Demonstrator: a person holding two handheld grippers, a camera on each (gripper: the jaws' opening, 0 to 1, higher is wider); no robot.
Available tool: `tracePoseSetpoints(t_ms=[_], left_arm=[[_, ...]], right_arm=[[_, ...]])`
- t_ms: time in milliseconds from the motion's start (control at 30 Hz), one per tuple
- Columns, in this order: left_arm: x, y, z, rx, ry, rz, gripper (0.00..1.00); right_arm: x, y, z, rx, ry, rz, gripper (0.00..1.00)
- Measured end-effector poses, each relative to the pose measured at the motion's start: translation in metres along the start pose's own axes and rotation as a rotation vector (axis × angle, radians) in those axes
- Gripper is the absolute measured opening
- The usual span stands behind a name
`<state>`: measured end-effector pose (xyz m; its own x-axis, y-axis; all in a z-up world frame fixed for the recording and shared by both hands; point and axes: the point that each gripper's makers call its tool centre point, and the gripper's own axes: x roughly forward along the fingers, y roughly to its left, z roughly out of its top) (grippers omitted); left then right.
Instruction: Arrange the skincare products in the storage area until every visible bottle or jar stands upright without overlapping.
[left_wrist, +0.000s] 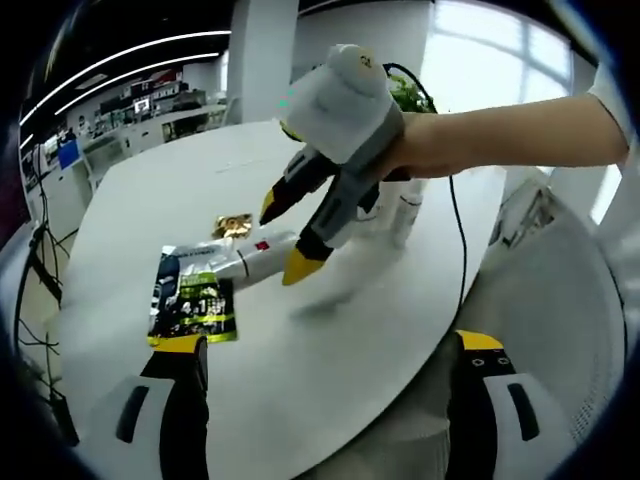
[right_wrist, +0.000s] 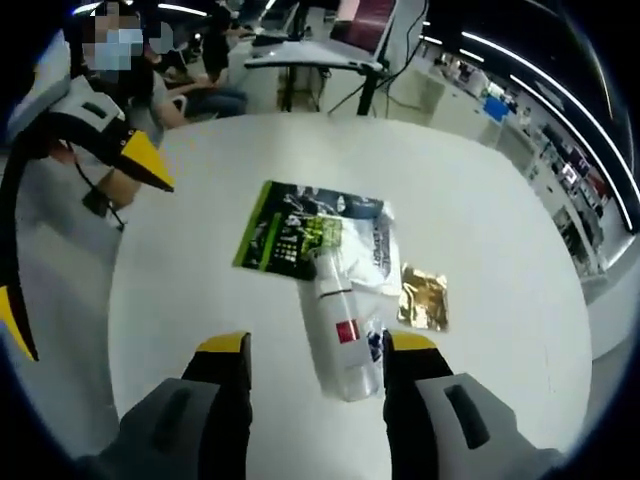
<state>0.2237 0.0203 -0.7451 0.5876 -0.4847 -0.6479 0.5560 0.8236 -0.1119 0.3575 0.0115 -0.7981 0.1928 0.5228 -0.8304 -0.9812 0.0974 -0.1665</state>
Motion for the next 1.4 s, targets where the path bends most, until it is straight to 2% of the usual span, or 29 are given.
tracePoseSetpoints(t_ms=[200, 667, 1000, 1133, 1233, 1400], left_arm=[[0.000, 0.003, -0.001, -0.011, 0.002, 0.007, 0.97], [-0.001, 0.006, -0.004, -0.015, 0.011, 0.020, 0.96], [0.000, 0.007, -0.006, -0.020, 0.020, 0.023, 0.96], [0.000, 0.008, -0.007, -0.022, 0.025, 0.026, 0.96], [0.000, 0.009, -0.007, -0.023, 0.028, 0.029, 0.96], [0.000, 0.008, -0.007, -0.029, 0.025, 0.031, 0.95]], right_arm=[[0.015, -0.009, -0.009, -0.010, 0.048, 0.014, 0.42], [0.026, -0.015, -0.015, -0.046, 0.121, 0.049, 0.21], [0.030, -0.009, -0.020, -0.102, 0.160, 0.082, 0.20], [0.033, -0.011, -0.020, -0.095, 0.165, 0.082, 0.20], [0.033, -0.012, -0.021, -0.089, 0.172, 0.063, 0.19], [0.024, -0.011, -0.020, -0.051, 0.131, 0.006, 0.19]])
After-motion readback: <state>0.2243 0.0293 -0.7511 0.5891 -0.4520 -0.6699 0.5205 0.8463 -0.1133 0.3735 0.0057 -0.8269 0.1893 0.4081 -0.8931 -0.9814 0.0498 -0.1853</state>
